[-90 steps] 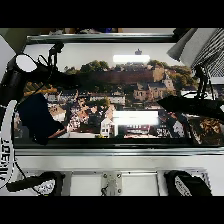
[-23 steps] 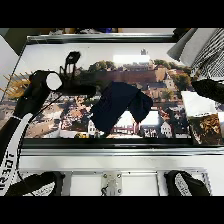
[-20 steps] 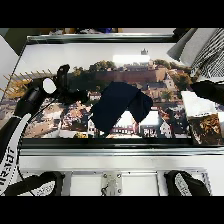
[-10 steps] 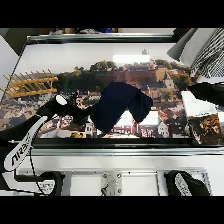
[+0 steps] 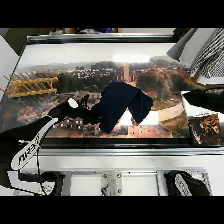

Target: Fold the clothes and pants, and hang the long-sleeved shirts on hangers.

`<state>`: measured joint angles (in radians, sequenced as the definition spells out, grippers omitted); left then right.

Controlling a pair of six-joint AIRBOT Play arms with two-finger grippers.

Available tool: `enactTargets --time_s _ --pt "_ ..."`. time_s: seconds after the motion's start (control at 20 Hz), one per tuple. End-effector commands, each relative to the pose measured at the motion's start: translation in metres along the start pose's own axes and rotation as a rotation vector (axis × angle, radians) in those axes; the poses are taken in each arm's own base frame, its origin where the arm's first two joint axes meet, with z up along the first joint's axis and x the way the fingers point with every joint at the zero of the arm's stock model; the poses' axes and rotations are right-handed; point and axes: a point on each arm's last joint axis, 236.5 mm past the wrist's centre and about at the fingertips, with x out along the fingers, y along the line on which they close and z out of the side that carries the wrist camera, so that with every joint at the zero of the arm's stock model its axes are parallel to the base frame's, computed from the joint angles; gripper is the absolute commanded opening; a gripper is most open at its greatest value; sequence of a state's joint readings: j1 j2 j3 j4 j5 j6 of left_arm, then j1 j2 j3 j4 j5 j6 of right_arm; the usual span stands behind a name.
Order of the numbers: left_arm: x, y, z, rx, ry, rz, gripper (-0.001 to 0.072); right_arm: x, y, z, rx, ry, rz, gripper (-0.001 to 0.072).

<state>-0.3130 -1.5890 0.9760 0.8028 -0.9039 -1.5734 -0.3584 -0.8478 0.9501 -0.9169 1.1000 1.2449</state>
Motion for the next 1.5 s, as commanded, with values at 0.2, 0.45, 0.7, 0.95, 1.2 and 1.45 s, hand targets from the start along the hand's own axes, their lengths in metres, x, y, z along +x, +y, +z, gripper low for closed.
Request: enactTargets --time_s 0.2,0.45,0.7,0.95,1.2,1.45 --pt "-0.061 -0.029 0.051 0.080 -0.133 -0.081 0.0013 0.108 -0.022 -0.141 0.153 0.353 -0.141 0.0649" --pt "-0.076 -0.020 0.061 0.052 -0.164 -0.086 0.0013 0.186 0.026 -0.189 0.234 0.443 -0.022 0.0570" --pt "-0.082 -0.013 0.068 0.030 -0.181 -0.087 0.0014 0.212 0.047 -0.200 0.223 0.434 0.010 0.0564" --pt "-0.088 -0.012 0.070 0.030 -0.193 -0.089 0.0013 0.212 0.045 -0.174 0.179 0.376 0.012 0.0009" --pt "-0.268 -0.043 0.110 0.143 -0.546 -0.132 0.0013 0.087 0.004 -0.009 -0.171 0.170 -0.157 0.0007" --pt "-0.476 -0.123 0.033 0.387 -1.004 -0.141 0.0013 -0.134 0.018 0.127 -0.190 -0.355 -0.307 0.0007"
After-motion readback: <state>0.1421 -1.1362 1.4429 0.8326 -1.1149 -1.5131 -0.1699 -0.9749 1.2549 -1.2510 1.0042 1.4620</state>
